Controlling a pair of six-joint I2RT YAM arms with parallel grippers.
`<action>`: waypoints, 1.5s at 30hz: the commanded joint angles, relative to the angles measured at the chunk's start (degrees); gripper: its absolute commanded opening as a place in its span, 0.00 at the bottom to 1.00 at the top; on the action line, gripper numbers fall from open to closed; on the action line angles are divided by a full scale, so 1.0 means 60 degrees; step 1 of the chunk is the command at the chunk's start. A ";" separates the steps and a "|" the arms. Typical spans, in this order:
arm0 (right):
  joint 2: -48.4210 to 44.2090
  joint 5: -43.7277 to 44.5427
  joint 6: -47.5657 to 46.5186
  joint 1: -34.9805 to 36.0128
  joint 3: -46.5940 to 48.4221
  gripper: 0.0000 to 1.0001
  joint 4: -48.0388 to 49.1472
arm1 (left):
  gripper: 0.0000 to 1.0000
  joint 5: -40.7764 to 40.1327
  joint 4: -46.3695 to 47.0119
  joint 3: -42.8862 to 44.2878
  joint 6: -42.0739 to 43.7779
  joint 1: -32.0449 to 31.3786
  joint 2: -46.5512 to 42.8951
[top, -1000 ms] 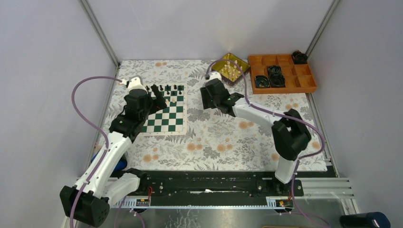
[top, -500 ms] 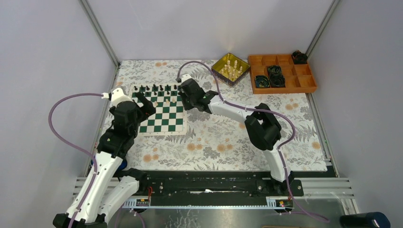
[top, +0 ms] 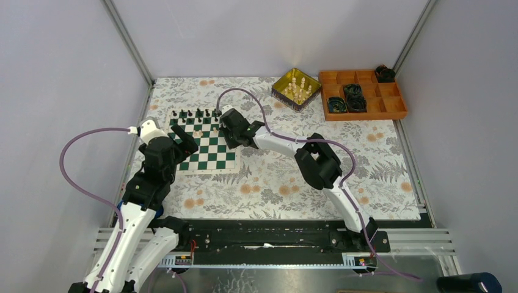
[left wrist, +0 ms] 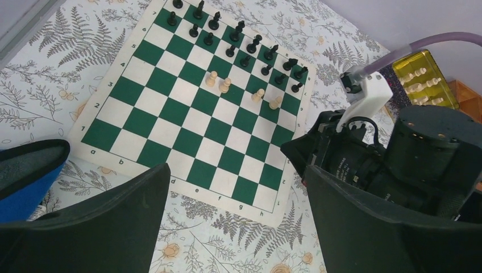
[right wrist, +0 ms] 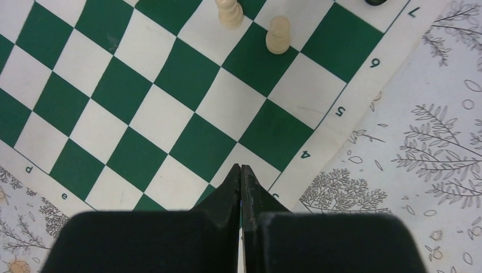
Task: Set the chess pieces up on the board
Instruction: Move the chessboard to the center of the board.
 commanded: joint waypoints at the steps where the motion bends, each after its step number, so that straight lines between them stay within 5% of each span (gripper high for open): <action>1: 0.0242 -0.0179 0.0023 0.0099 0.0702 0.00 -0.0069 | 0.95 -0.0284 0.0047 -0.0242 -0.0080 -0.0028 -0.0217; 45: -0.0631 0.1737 0.0656 -0.0129 -0.2012 0.00 -0.0292 | 0.96 -0.0567 0.0091 -0.0396 0.0153 -0.0034 0.0217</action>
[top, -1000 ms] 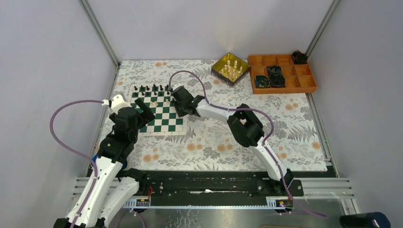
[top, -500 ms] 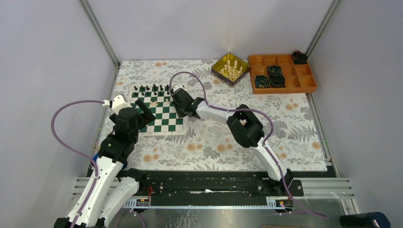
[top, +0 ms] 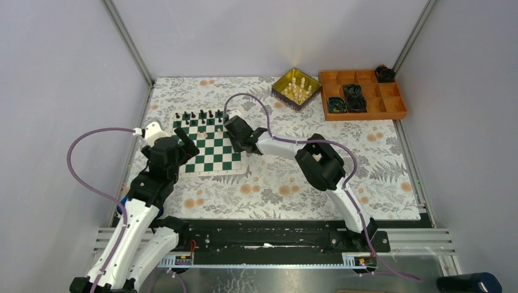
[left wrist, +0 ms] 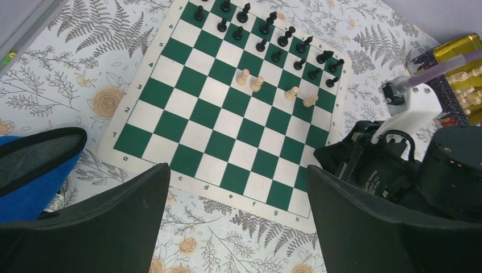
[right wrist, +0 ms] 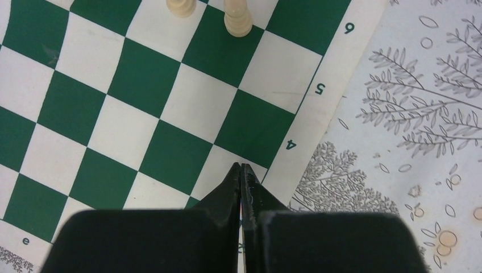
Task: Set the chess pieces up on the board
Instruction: Move the chessboard to the center of the board.
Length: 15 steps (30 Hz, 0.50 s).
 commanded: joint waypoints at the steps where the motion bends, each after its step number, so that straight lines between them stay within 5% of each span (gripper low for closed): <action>1: -0.0436 0.0435 0.0138 -0.0226 -0.0772 0.00 -0.0930 | 0.96 -0.0302 0.0132 0.0089 0.0009 -0.0029 0.0125; 15: -0.1958 0.0375 0.0455 -0.1191 -0.3341 0.00 -0.0243 | 0.95 -0.0345 0.0338 -0.0197 -0.0380 -0.0031 0.0883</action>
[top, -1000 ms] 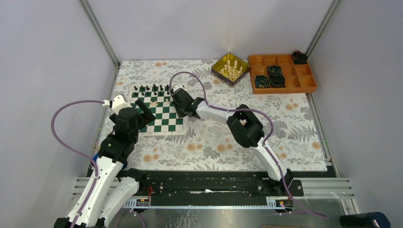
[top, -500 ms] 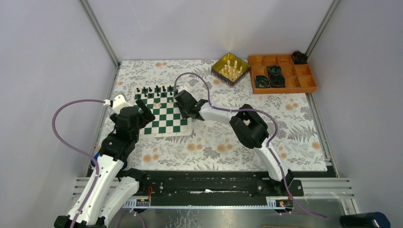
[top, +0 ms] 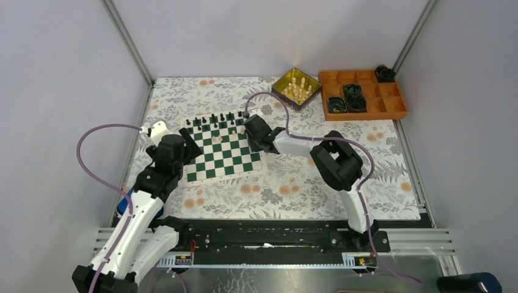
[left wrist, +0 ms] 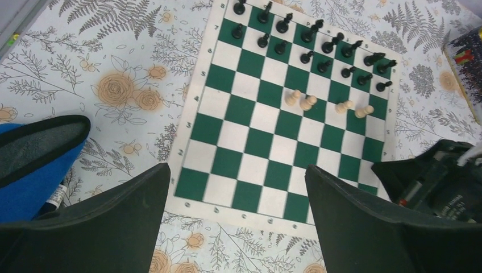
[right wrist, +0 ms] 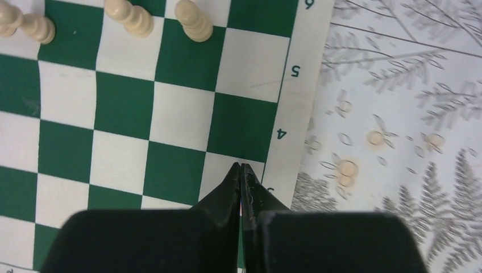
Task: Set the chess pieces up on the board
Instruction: Move the chessboard to the center of the board.
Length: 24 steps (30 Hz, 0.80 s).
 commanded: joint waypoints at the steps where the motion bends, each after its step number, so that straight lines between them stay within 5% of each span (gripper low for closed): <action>1: -0.0521 0.0324 0.0054 -0.0509 -0.1034 0.00 -0.0687 | 0.95 -0.0227 0.0342 -0.0027 -0.0335 -0.0021 0.0276; 24: -0.1627 -0.0076 0.0241 -0.2012 -0.3270 0.00 -0.0113 | 0.76 0.0416 0.1457 0.0159 -0.1314 -0.0070 0.3969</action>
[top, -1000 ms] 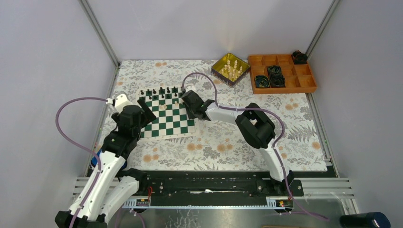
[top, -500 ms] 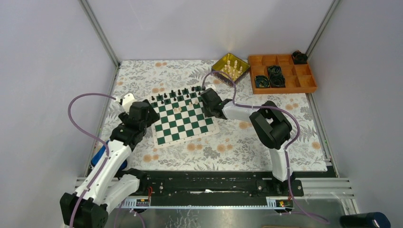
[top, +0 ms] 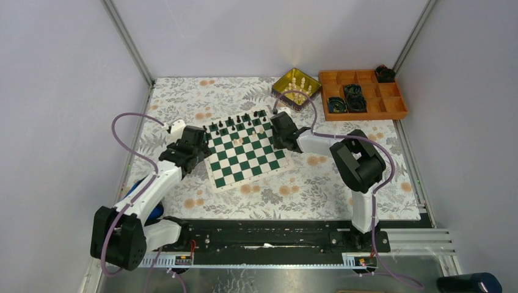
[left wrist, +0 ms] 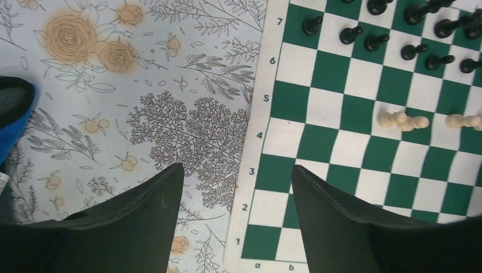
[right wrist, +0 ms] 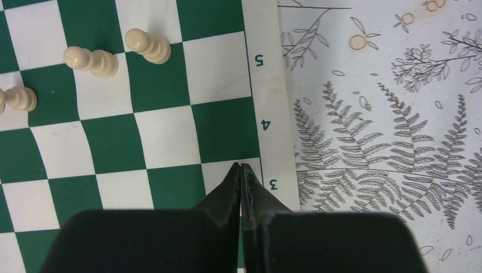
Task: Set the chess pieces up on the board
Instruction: Move the chessboard to the center of the board.
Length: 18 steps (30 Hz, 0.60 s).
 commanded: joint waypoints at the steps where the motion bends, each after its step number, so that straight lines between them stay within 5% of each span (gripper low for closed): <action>1: 0.0052 0.0061 0.0059 -0.0494 -0.0572 0.00 -0.1140 | 0.76 0.0079 0.0823 0.0182 -0.0197 -0.0081 0.0628; 18: 0.0234 0.0236 0.0081 -0.1272 -0.0474 0.00 -0.1340 | 0.74 0.0174 0.1503 0.0493 0.0220 -0.0157 0.1894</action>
